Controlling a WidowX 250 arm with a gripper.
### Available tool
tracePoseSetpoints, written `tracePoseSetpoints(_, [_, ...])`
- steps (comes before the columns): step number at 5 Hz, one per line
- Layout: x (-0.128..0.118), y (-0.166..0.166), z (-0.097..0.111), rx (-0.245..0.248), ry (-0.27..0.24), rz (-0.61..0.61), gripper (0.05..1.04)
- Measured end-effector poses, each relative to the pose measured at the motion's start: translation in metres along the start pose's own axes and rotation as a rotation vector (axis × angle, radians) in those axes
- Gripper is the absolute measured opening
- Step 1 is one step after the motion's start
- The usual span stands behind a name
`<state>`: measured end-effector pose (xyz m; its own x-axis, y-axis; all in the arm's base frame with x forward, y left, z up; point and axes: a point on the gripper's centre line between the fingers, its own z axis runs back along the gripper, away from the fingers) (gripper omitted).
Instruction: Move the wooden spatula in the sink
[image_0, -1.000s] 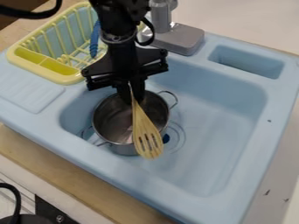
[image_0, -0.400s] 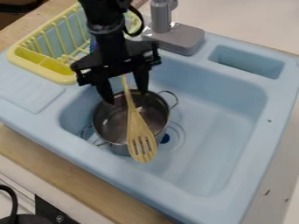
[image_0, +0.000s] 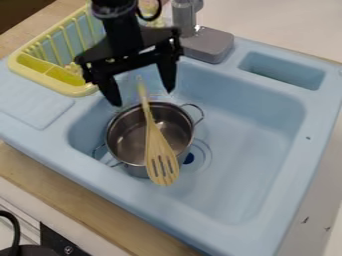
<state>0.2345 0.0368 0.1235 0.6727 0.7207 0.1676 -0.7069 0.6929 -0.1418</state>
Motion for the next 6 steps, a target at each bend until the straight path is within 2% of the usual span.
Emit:
tracePoseSetpoints(2, [-0.013,-0.023,0.010,-0.003,0.018,-0.209,0.998])
tracePoseSetpoints(4, [-0.001,-0.031,0.011,0.030,0.010,-0.397,0.999])
tracePoseSetpoints(6, [0.023,0.002,0.017,0.067,-0.002,-0.304,0.999])
